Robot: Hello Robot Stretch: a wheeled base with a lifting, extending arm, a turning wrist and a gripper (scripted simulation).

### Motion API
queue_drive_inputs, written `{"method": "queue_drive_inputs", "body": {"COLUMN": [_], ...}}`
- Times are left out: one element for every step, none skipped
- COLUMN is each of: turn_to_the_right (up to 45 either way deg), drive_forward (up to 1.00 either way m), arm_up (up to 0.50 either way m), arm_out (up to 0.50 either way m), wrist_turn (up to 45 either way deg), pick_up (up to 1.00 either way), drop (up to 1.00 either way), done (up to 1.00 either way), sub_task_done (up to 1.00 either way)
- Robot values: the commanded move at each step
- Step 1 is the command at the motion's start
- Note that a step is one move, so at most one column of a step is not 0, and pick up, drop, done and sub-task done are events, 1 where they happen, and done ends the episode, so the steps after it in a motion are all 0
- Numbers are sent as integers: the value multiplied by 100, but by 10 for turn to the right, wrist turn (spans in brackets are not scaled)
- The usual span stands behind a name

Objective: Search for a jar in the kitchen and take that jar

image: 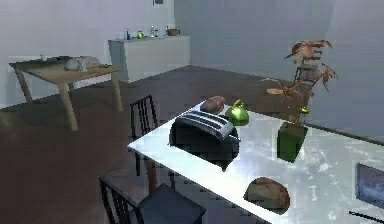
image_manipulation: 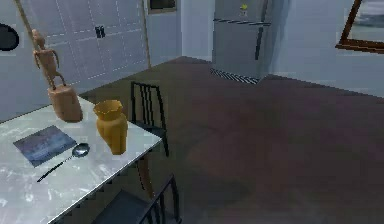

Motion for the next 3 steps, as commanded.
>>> {"method": "queue_drive_inputs", "body": {"turn_to_the_right": [-180,450,450], "drive_forward": [0,0,0], "arm_up": [0,0,0], "arm_out": [0,0,0], "wrist_turn": [0,0,0], "pick_up": [0,0,0], "drop": [0,0,0], "done": [0,0,0], "sub_task_done": [0,0,0]}}
